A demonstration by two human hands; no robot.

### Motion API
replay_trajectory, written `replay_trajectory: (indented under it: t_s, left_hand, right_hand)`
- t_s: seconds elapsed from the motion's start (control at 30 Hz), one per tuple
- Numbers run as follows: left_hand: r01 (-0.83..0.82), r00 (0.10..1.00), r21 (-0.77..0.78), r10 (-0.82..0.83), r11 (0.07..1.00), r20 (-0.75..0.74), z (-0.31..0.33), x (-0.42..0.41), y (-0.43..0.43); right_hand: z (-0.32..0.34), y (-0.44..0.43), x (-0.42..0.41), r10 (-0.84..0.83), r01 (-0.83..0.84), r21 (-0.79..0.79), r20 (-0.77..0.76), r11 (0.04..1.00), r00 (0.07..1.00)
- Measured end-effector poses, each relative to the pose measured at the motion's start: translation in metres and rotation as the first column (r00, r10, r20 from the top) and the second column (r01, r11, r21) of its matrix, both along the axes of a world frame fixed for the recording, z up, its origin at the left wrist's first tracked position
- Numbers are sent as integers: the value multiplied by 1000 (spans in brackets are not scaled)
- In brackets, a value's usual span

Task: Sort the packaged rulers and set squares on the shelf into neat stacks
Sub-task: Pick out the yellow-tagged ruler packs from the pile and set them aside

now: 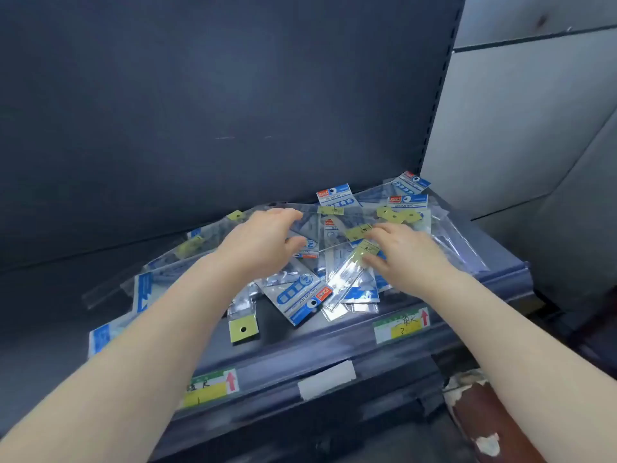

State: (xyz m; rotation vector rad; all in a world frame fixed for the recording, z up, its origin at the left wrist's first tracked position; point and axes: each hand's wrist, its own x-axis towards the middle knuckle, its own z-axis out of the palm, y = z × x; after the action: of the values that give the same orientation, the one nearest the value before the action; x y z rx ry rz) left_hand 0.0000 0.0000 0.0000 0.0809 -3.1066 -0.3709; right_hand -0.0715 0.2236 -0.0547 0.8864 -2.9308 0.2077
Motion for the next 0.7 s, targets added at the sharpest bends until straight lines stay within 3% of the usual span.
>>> replay_trajectory:
  t_s: [0.17, 0.4, 0.6, 0.7]
  left_hand:
    - [23, 997, 5, -24, 1000, 77, -6, -28, -2]
    - [116, 990, 12, -117, 993, 78, -26, -52, 45]
    - [36, 992, -154, -17, 987, 123, -43, -69, 75]
    - [-11, 986, -141, 35, 990, 165, -46, -72, 84]
  right_hand:
    - [-18, -3, -6, -45, 39, -130, -41, 991, 998]
    - [-23, 11, -18, -91, 79, -135, -87, 988, 992]
    - [-28, 24, -32, -40, 28, -131, -88, 991, 995]
    - [-29, 29, -38, 11, -20, -140, -68, 990, 998]
